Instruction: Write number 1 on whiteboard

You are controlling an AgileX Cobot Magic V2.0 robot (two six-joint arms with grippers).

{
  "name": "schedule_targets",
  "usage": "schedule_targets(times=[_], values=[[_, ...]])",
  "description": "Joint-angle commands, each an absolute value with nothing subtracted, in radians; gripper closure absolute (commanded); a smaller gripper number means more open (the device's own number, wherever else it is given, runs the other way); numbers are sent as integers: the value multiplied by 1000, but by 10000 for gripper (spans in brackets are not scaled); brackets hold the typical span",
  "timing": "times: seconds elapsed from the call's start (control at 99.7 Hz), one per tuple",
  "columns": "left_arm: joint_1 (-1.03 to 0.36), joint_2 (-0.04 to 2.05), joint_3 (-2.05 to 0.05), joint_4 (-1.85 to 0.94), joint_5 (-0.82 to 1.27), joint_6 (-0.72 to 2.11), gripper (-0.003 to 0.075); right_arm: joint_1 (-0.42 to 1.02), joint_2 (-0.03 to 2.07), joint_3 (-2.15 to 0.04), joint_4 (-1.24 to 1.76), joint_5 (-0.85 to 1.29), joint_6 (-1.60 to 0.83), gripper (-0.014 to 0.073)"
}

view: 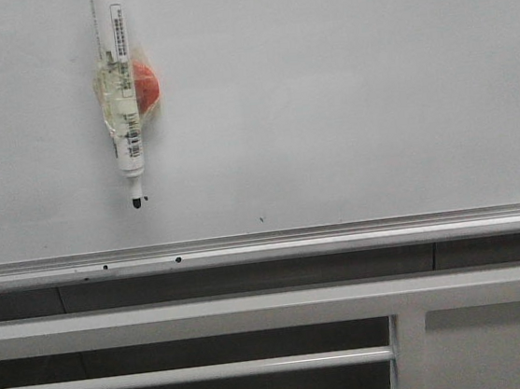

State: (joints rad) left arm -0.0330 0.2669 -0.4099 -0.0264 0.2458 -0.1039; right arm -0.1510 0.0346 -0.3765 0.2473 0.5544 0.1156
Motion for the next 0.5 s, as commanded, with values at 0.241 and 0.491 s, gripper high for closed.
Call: schedule_targets(times=[0.241, 0.491], values=[[-33, 324, -447, -16, 89, -104, 727, -145, 61, -375, 228, 596, 116, 657], [-33, 324, -447, 0, 97, -78, 431, -121, 61, -325, 243, 543, 116, 657]])
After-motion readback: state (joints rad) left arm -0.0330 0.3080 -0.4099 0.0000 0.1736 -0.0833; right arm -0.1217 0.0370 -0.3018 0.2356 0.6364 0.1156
